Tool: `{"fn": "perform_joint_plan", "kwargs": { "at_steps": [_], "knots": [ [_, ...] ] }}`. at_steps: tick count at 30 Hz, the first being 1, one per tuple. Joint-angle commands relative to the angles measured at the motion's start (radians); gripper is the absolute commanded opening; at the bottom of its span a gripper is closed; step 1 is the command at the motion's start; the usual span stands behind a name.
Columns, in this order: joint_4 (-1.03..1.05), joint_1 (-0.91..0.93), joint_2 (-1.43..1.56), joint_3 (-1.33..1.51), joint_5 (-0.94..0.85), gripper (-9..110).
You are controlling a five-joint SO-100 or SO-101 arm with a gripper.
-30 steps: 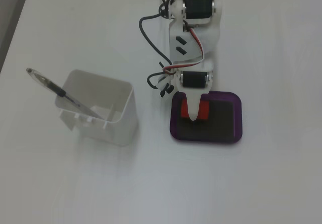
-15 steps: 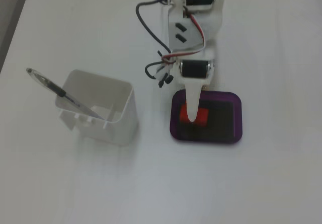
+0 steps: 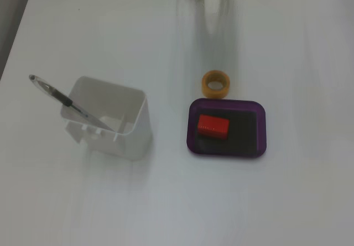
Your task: Pick up the red cube and place it in the box.
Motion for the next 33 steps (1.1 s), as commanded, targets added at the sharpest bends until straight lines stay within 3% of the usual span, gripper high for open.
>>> {"fn": "perform_joint_plan", "kwargs": {
  "at_steps": [1, 17, 26, 33],
  "knots": [
    [0.008, -0.006, 0.262, 0.150, -0.005, 22],
    [-0.313, 0.009, 1.121, 1.189, 0.009, 22],
    [-0.314, -0.003, 1.292, 1.474, 0.011, 22],
    [-0.301, -0.005, 1.292, 1.509, 0.011, 22]
  ]
}}
